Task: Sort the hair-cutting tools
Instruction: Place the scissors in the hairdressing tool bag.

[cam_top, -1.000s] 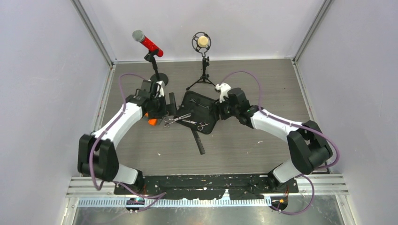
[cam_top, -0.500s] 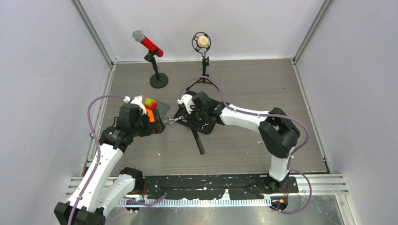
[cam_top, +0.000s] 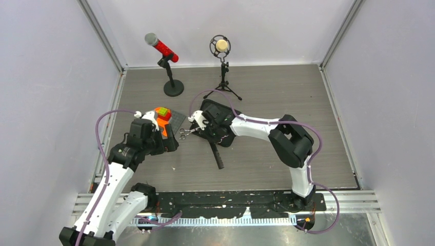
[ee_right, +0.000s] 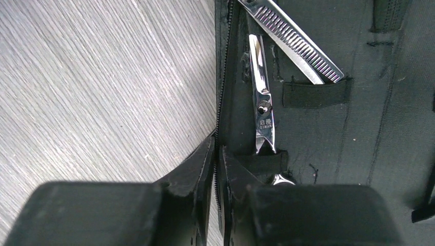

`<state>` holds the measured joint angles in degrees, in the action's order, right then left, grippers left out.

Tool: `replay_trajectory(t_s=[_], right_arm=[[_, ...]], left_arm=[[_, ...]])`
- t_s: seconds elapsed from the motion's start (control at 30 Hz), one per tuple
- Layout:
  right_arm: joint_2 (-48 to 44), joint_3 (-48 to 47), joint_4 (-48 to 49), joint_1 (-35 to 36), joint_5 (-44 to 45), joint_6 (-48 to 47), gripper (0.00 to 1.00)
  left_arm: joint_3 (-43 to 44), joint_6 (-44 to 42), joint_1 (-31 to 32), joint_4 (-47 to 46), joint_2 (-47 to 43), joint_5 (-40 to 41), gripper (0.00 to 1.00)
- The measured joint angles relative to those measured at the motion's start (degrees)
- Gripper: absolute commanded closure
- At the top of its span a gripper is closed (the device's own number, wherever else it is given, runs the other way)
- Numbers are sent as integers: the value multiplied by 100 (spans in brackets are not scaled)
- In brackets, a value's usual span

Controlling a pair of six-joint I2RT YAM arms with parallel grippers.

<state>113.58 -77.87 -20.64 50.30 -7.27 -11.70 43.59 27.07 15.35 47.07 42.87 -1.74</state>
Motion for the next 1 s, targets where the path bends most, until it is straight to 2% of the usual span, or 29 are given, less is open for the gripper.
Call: replay_trajectory(t_s=[0.03, 0.1, 0.27, 0.5, 0.57, 0.7, 0.77, 0.9, 1.0], right_arm=[[9, -11, -20, 11, 31, -28, 91], [11, -15, -50, 26, 85, -114, 94], [-219, 273, -103, 111, 138, -407, 95], [-1285, 1440, -518, 297, 11, -785, 93], [-1552, 1705, -592, 323, -37, -826, 86], [-1982, 2017, -721, 328, -96, -859, 55], [-2149, 2046, -723, 323, -96, -826, 46], [-2476, 2044, -629, 164, -118, -664, 37], [-2776, 2092, -487, -195, -142, -413, 34]], left_arm=[[-4, 2, 0, -4, 9, 0, 2], [-17, 7, 0, -9, 17, -2, 3], [-114, 101, 0, -63, 116, -59, 4], [-461, 302, 0, -361, 380, -258, 10], [-632, 400, 0, -468, 442, -343, 10], [-859, 546, 216, -573, 584, -433, 10], [-870, 595, 557, -610, 684, -431, 9], [-839, 704, 1311, -721, 933, -299, 9], [-706, 684, 1738, -693, 1270, -136, 8]])
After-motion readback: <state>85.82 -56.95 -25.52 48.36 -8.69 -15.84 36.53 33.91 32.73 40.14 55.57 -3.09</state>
